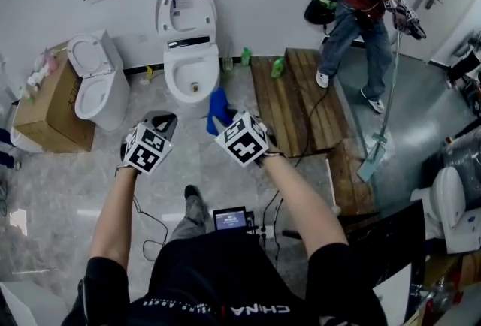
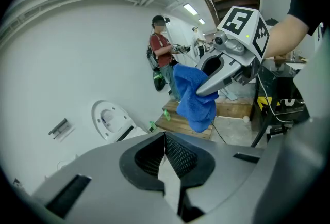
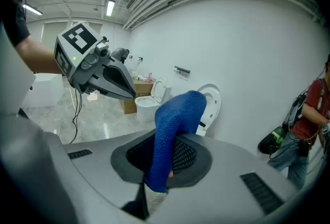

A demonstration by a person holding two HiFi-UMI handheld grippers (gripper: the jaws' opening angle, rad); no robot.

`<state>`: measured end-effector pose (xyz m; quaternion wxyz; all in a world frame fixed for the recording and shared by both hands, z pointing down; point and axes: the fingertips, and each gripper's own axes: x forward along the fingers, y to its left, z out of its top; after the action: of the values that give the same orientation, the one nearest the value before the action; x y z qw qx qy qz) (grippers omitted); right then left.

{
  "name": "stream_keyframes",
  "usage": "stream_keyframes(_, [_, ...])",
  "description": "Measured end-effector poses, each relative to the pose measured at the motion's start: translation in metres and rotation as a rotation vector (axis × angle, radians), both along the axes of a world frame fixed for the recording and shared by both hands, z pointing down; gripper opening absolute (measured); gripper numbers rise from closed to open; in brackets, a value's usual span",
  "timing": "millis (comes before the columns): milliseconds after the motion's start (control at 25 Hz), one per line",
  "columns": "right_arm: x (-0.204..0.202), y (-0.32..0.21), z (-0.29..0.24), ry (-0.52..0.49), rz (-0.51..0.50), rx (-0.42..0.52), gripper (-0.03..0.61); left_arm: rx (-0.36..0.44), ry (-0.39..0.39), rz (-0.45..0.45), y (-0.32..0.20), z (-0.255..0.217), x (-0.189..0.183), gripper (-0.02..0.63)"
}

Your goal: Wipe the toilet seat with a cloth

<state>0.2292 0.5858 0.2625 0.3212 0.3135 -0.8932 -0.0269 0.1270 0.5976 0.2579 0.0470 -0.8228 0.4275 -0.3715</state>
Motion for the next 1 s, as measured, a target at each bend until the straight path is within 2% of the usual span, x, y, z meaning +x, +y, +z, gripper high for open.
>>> stream_keyframes(120, [-0.016,-0.035,0.007,0.014,0.022,-0.013,0.051,0.008,-0.018,0.027,-0.038,0.005,-0.015,0.012])
stream_keyframes(440, [-0.058,-0.142,0.001,0.029,0.103,-0.032,0.051,-0.03,0.007,0.111,-0.154,0.01,-0.054,0.012])
stream_keyframes(600, [-0.077,-0.185,0.004,0.033,0.152,-0.047,0.051,-0.032,-0.011,0.151,-0.201,0.014,-0.076,0.012])
stream_keyframes(760, [-0.097,-0.222,0.005,0.036,0.179,-0.053,0.051,-0.006,-0.056,0.191,-0.242,0.014,-0.095,0.012])
stream_keyframes(1000, [-0.128,-0.262,0.004,0.061,0.167,-0.057,0.049,-0.011,-0.039,0.203,-0.28,0.014,-0.118,0.012])
